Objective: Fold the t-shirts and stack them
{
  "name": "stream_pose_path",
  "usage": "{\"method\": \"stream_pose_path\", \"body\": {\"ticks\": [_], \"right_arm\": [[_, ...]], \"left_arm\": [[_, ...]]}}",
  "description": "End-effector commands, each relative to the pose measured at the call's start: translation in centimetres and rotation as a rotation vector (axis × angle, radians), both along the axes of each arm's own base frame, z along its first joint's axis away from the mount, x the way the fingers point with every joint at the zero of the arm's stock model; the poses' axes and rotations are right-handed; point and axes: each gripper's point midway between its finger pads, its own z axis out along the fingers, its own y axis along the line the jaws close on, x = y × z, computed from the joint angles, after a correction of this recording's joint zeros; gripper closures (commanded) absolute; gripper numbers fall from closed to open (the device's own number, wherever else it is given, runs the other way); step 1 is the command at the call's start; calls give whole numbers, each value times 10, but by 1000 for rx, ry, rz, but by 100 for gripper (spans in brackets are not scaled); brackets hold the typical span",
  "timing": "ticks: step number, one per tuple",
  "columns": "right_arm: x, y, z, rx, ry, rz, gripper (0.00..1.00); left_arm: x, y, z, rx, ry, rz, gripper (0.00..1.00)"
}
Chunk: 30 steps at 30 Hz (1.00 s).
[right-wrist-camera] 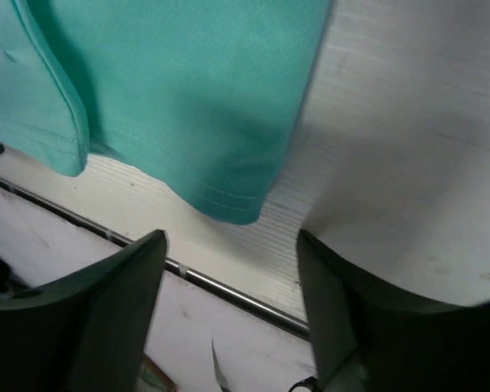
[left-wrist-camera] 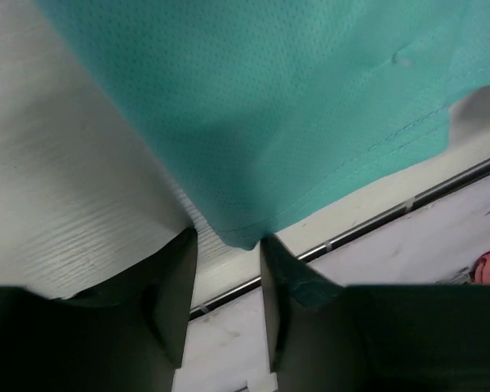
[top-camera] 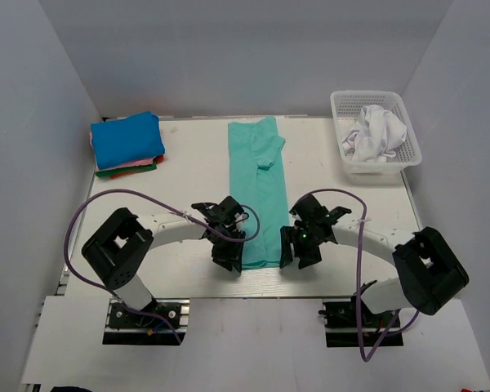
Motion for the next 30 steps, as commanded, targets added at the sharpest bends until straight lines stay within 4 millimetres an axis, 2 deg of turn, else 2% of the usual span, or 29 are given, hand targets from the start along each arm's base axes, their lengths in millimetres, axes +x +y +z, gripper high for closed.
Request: {"method": "stream_pose_path", "body": {"ticks": [1,2,3,5,7,13,16,18,21,22,26,27,29,30], "right_arm": [[11,15,7,59,-16,28,33],[12,16,7,58,-19,35,38],[13,16,4,50,-12,32,50],[17,17,4,47,-26,32,61],[23,16,2,29,-49,30,73],[53,18,2,-26,-118,18,76],[57,22,2,-28,-117,29,100],[61,24,7,-27,-138,34,100],[72,29,35,21,-228,23,100],[79,28,42,12,-266,12,100],[96,26,70,14,-368,-13,100],[103,27,78,13,-402,-18,100],[120,31,93,5,-456,-28,100],[129,26,93,-28,-474,-49,100]], "left_arm": [[17,-1,2,37,-84,7,59],[14,-2,2,37,-85,-2,61],[13,-1,2,44,-75,7,63],[16,-2,3,44,-88,11,68],[26,-10,14,27,-115,15,81],[36,-16,15,47,-131,7,100],[40,-20,22,46,-135,-1,100],[46,-21,29,50,-159,6,100],[57,-23,47,33,-203,24,100],[66,-25,59,12,-234,43,100],[83,-24,79,45,-300,69,100],[89,-26,90,44,-322,77,100],[111,-14,92,130,-376,125,100],[124,-10,105,170,-427,159,100]]}}
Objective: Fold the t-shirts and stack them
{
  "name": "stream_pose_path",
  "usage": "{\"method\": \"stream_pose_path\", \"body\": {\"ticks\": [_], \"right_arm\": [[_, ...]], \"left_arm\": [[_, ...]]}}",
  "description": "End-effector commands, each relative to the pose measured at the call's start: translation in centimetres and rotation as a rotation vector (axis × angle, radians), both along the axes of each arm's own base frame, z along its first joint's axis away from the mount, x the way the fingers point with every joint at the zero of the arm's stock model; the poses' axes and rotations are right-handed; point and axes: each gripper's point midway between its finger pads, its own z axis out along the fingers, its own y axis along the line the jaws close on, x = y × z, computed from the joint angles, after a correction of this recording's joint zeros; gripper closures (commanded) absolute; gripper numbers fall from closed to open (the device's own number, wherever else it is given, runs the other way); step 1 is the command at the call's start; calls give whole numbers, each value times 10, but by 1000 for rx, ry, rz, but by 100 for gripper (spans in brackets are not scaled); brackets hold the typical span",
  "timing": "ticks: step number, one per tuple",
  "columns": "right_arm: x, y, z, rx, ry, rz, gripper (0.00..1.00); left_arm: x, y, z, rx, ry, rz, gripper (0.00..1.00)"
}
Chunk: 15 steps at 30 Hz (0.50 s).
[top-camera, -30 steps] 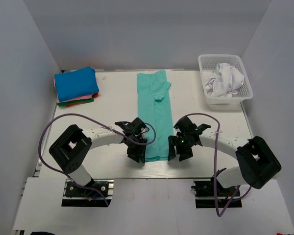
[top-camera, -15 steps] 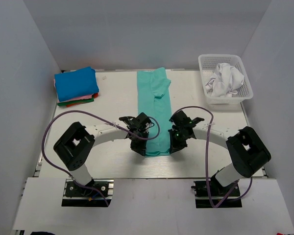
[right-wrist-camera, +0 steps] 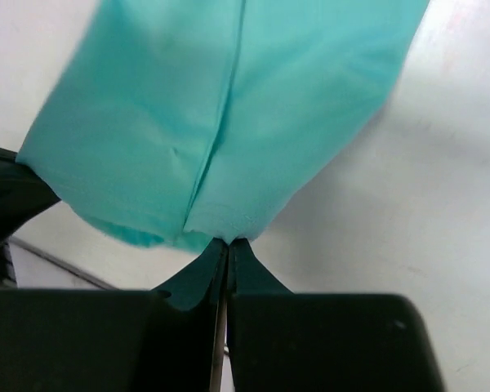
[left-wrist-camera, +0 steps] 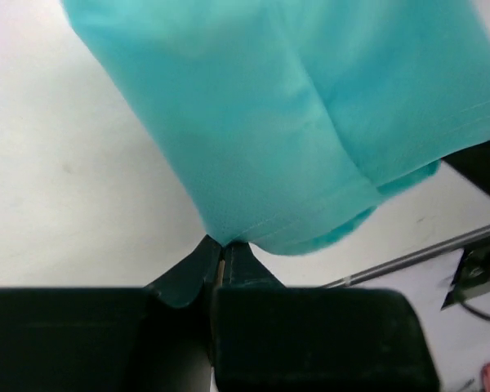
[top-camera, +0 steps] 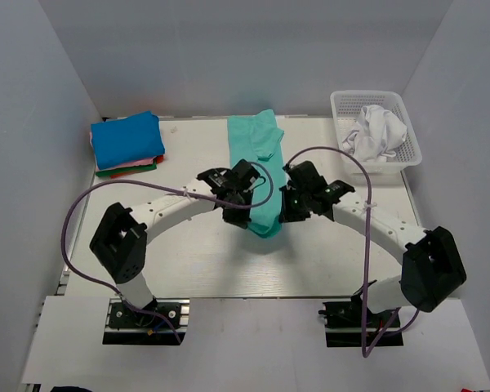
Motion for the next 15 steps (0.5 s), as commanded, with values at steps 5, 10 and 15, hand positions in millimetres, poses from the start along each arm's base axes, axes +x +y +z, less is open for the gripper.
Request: {"method": "stream_pose_path", "body": {"ticks": [5,10,15], "right_arm": [[84,-3,47,-68,-221,-145,100],[138,4,69,-79,-295,-215,100],[187,12,84,-88,-355,-254,100]], "left_arm": [[86,29,44,128,-185,196,100],[150,28,59,127,-249,261,100],[208,33,79,62,-306,339,100]]}}
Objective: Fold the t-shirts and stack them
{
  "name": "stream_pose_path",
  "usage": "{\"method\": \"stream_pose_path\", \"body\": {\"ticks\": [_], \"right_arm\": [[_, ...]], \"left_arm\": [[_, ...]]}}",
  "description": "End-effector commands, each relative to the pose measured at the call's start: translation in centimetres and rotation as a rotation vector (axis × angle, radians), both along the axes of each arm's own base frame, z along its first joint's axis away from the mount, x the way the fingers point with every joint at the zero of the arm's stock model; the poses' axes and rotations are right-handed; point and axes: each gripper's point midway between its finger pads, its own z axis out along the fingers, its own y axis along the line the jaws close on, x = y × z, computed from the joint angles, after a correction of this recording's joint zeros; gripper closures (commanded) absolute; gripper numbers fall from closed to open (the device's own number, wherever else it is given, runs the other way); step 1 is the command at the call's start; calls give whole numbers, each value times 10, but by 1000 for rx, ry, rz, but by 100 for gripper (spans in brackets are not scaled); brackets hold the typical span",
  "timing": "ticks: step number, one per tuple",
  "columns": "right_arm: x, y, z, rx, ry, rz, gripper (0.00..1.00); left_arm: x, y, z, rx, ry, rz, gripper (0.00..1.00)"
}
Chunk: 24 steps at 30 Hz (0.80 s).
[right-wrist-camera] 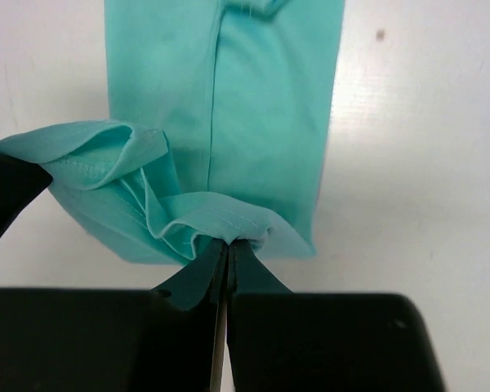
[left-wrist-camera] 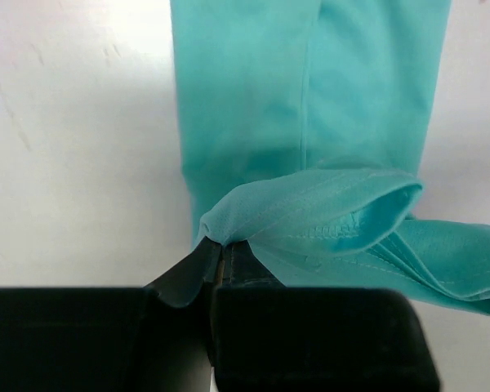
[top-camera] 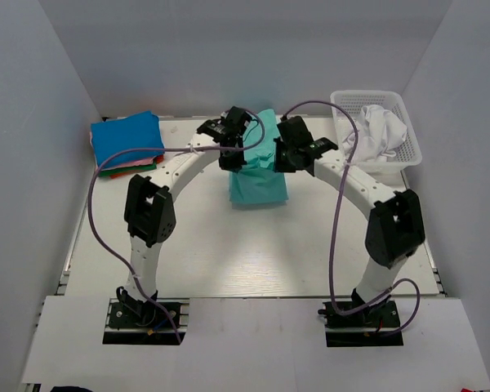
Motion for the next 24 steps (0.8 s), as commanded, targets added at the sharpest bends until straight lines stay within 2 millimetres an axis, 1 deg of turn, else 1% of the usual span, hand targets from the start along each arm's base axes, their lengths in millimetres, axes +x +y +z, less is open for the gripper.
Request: {"method": "stream_pose_path", "body": {"ticks": [1,2,3,4,5,6,7,8,9,10,11,12,13,14,15,16,17,18,19,20,21,22,23,24], "right_arm": [[43,-4,17,-25,-82,-55,100],[49,-2,9,-34,-71,-56,100],[56,2,16,-19,-86,-49,100],[66,6,7,-21,-76,-47,100],[73,8,13,-10,-90,-52,100],[76,11,12,-2,-90,-38,100],[84,13,-2,-13,-67,-41,100],[92,13,4,-9,-84,-58,100],[95,9,0,-16,-73,-74,100],[103,13,-8,-7,-61,-84,100],[108,10,-12,-8,-55,-99,100],[110,11,-19,-9,-44,-100,100],[113,15,-15,10,-47,-93,100],[116,12,-28,0,-25,-100,100],[117,13,-28,5,-25,-96,100],[118,14,-31,14,-16,-96,100],[122,13,-31,20,-21,-99,100],[125,15,-40,26,-3,-91,100],[128,15,-41,32,-5,-92,100],[132,18,-43,37,-4,-92,100],[133,19,-53,40,13,-79,91],[138,19,-56,43,0,-70,82],[142,25,-53,73,-11,-46,70],[146,26,-55,70,-24,-30,58]], "left_arm": [[36,11,37,-27,-101,35,100],[44,7,44,-47,-117,17,100],[52,7,36,-46,-111,8,100],[61,8,36,-57,-127,3,100],[66,4,38,-67,-141,-13,100],[73,9,27,-58,-126,0,100],[84,9,33,-80,-147,8,100],[87,8,30,-76,-150,0,100],[94,10,29,-88,-154,7,100],[104,10,26,-102,-171,-4,100],[108,5,29,-121,-188,-22,100],[114,5,28,-139,-196,-23,100],[116,4,26,-158,-197,-41,100],[121,-1,24,-171,-213,-65,100],[121,-3,16,-172,-196,-70,100],[124,-1,13,-179,-192,-67,100],[128,-2,13,-183,-201,-68,100],[134,2,6,-181,-200,-57,100],[134,-1,8,-192,-206,-77,100],[138,1,3,-199,-203,-75,100],[143,-3,7,-210,-231,-94,100],[147,-1,-4,-221,-215,-95,87],[152,-2,-3,-219,-234,-108,69],[162,1,9,-227,-264,-99,42]]}}
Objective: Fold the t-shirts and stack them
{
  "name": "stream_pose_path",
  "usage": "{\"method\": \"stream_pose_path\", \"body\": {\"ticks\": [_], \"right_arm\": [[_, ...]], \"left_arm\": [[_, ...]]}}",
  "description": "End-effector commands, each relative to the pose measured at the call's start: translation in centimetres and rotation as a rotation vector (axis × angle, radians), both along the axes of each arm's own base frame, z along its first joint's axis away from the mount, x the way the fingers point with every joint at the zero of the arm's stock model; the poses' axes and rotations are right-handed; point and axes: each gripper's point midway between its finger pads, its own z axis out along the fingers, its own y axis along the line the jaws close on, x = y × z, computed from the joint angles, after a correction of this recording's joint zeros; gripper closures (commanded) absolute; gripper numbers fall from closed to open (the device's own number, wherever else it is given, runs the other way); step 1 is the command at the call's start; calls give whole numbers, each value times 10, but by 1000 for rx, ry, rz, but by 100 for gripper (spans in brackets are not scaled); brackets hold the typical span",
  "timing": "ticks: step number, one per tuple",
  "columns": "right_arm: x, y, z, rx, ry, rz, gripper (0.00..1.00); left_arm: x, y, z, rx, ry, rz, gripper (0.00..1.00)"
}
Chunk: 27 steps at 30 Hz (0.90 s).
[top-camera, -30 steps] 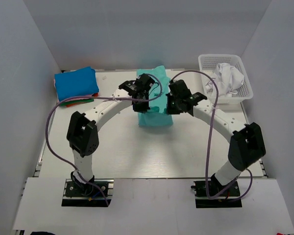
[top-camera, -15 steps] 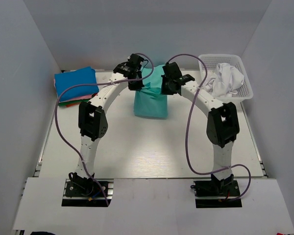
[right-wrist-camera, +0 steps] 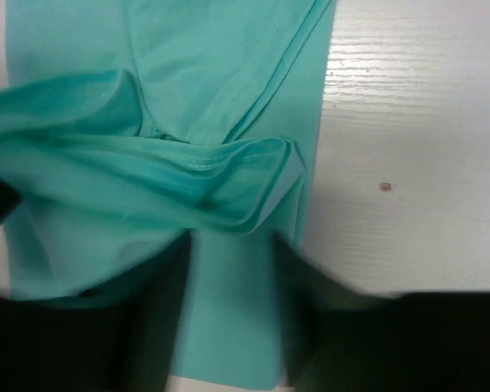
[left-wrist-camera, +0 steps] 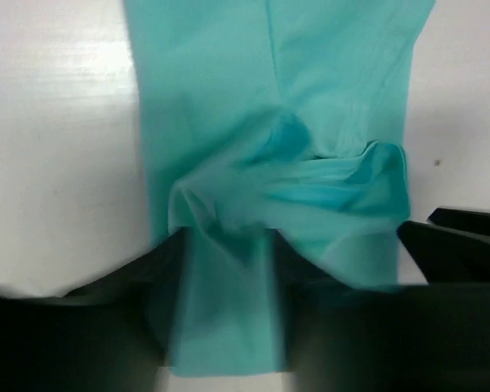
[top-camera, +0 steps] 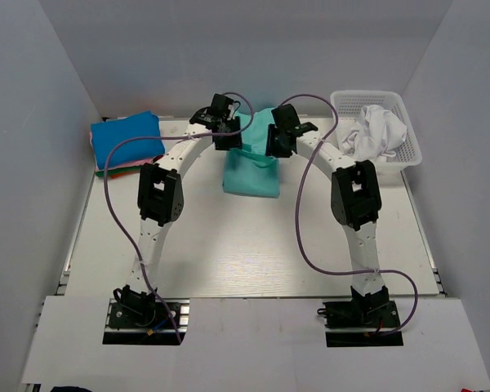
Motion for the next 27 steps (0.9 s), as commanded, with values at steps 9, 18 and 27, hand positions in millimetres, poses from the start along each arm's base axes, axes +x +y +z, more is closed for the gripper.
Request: {"method": "stream_pose_path", "body": {"ticks": [9,18,27], "right_arm": [[-16,40,80,232,-138,270,10],[-56,72,33,289,-32,396,10],[-1,87,4,287,-51,319,10]], "left_arm": [[9,33,74,-72,-134,31,0],[-103,67,34,-30,109,64,0],[-158,87,32,-35,136,97,0]]}}
